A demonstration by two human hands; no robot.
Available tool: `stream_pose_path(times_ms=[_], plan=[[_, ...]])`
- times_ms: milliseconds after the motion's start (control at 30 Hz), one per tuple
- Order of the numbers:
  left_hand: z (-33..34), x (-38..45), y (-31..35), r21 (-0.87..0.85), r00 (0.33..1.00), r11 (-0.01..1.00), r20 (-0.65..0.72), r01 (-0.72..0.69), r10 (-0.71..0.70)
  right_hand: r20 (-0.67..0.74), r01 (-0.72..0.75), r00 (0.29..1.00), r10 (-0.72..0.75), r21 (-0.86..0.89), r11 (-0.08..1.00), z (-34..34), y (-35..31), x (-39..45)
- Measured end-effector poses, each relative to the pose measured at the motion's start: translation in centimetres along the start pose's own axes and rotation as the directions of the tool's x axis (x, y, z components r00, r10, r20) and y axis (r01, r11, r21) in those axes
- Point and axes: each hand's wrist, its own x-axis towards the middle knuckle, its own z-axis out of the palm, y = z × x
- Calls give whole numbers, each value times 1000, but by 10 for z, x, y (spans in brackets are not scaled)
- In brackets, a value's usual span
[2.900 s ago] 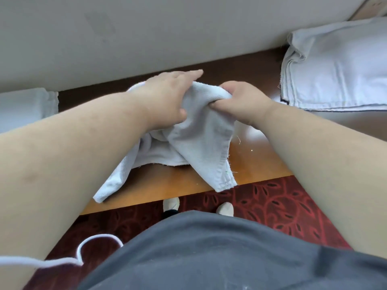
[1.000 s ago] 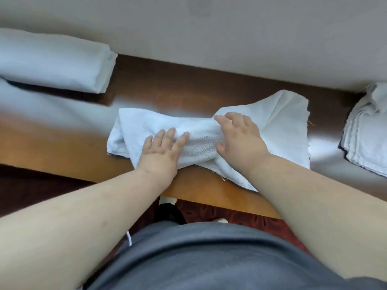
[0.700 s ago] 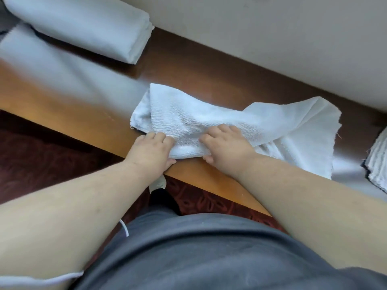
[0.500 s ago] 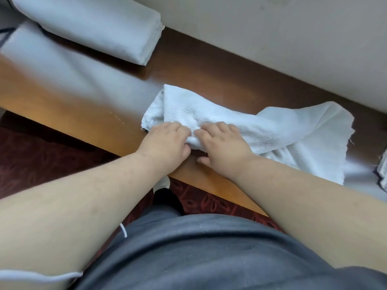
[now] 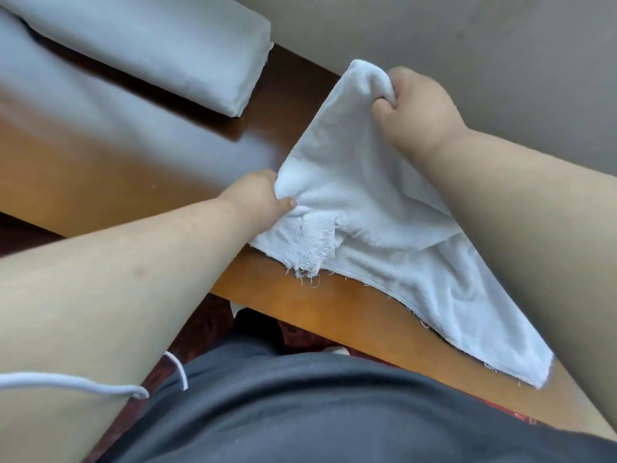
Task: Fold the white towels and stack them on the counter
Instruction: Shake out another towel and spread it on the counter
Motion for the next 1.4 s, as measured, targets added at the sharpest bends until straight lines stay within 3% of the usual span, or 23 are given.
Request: stream_pose_path(times_ms=[100,233,433,567,633,700,900,1133,1233,1333,1400], plan=[[3,-2,-10,-15,998,999,-30,-48,48,44,-10,999,16,-131,991,11,3,36],[5,-18,-34,-97,996,995,-87,-16,7,116,-1,993,17,-141,990,35,6,65],[9,-37,-50,-168,990,986,-140,1,-25,94,18,996,7,-262,965,78,-11,72],[12,-50,-50,-394,997,916,-8,72,-82,136,304,952,-273,-381,873,90,-22,62],[12,-57,-51,-445,995,891,15,91,-94,213,389,920,-328,-413,823,93,-27,66],[13,-59,-52,-406,991,906,1,123,-135,273,410,909,-316,-444,797,95,-32,73],[17,-67,-57,-289,964,928,-53,236,-262,283,396,917,-282,-562,726,94,-47,92],[15,-72,-60,-277,965,930,-36,241,-261,381,437,897,-224,-691,576,88,-60,111],[13,-71,-58,-220,968,945,-6,244,-252,355,443,896,-266,-747,496,83,-66,120],[10,-70,-59,-224,969,944,26,244,-245,288,403,913,-290,-752,522,82,-65,128],[6,-68,-61,-328,967,910,55,252,-248,294,417,907,-300,-720,554,84,-64,128]])
